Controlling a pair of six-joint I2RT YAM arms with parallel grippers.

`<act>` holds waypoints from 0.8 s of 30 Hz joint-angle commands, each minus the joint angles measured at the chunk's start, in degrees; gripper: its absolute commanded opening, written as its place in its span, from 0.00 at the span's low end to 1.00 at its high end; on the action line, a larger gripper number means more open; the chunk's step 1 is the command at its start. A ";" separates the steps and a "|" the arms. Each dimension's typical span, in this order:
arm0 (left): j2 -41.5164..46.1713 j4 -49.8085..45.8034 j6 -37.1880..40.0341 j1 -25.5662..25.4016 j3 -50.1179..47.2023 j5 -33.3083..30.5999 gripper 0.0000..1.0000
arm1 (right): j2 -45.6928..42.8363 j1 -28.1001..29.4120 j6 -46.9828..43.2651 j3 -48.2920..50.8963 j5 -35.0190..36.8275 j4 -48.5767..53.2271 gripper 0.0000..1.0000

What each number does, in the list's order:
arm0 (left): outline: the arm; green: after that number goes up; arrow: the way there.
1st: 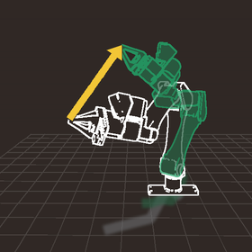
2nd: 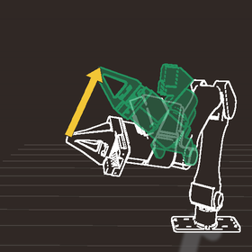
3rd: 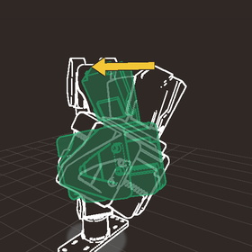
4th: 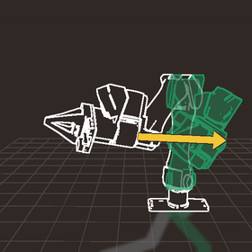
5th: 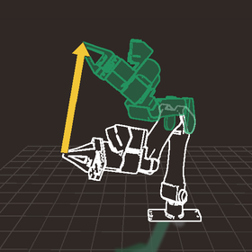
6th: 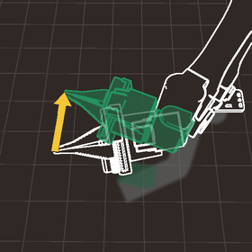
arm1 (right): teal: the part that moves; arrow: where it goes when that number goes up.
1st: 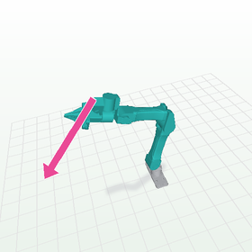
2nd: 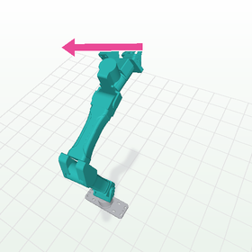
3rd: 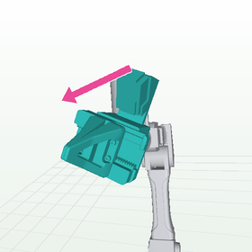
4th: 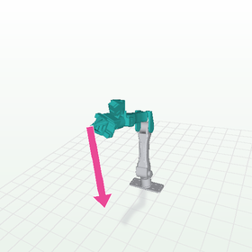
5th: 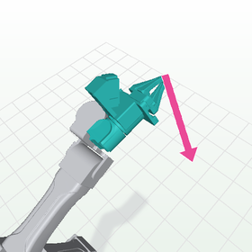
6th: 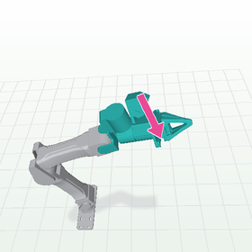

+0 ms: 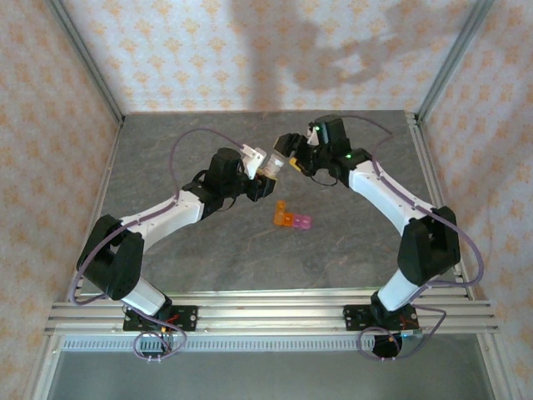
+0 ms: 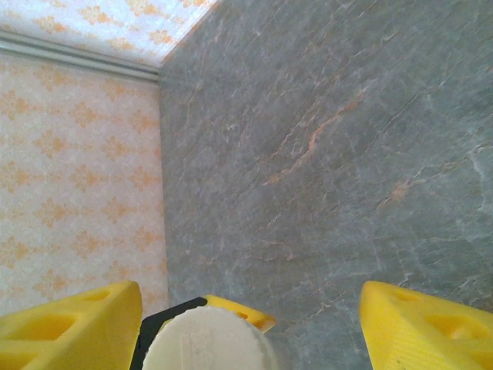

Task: Sort the pills into containers

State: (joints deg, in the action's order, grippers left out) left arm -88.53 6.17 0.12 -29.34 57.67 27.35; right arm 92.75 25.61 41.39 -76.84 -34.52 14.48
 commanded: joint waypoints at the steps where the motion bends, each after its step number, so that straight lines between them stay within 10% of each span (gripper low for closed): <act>1: -0.66 -0.11 1.35 -0.62 2.10 -1.12 0.00 | 0.76 1.18 0.11 -0.61 -0.37 -1.75 0.72; 17: -0.89 1.81 -0.98 -0.60 2.67 0.91 0.00 | 0.25 1.58 -10.80 2.06 -4.53 -3.21 0.38; 24: 0.50 6.49 -8.71 0.95 2.39 13.75 0.00 | 0.73 -2.91 -20.41 5.06 -20.96 -13.95 0.38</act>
State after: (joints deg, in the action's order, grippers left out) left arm -89.52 6.20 -4.27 -28.86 58.46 32.99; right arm 92.97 23.79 27.44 -72.79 -47.44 5.98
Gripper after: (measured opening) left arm 0.429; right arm 0.380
